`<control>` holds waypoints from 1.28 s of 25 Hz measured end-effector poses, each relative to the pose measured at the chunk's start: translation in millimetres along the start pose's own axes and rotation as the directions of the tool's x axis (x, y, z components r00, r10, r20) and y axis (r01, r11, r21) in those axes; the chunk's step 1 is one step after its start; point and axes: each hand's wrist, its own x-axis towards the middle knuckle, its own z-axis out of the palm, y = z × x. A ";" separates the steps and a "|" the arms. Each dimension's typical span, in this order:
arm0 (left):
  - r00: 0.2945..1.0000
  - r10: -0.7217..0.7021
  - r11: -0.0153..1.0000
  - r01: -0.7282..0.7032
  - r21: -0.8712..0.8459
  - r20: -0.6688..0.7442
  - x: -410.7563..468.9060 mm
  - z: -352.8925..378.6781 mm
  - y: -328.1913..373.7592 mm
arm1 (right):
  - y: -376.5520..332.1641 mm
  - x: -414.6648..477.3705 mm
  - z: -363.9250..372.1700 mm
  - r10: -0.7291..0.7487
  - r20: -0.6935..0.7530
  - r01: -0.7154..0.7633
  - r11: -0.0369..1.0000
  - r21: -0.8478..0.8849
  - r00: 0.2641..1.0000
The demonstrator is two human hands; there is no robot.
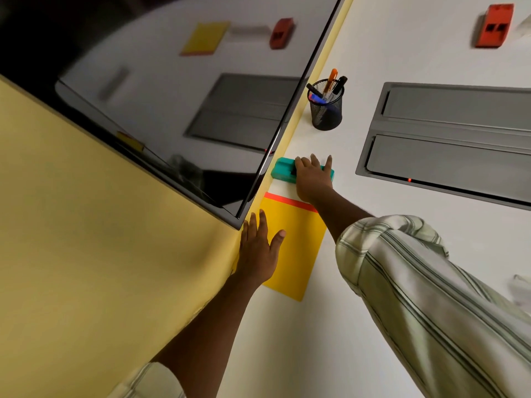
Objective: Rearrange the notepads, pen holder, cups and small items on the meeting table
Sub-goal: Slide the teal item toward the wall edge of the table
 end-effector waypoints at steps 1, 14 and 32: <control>1.000 0.000 1.000 0.000 0.003 -0.002 -1.1 0.2 0.5 | 1.6 -0.7 -0.6 -0.012 0.010 0.013 0.999 -0.042 1.000; 0.998 0.055 0.998 -0.055 -0.003 -0.023 -34.2 -11.4 26.4 | 1.2 -87.3 -12.7 -0.093 -0.140 0.089 0.995 -0.037 0.986; 0.949 0.314 0.948 -0.311 -0.064 0.037 -138.0 -23.0 83.0 | 3.1 -297.8 -97.0 0.207 -0.185 -0.207 0.978 0.016 0.961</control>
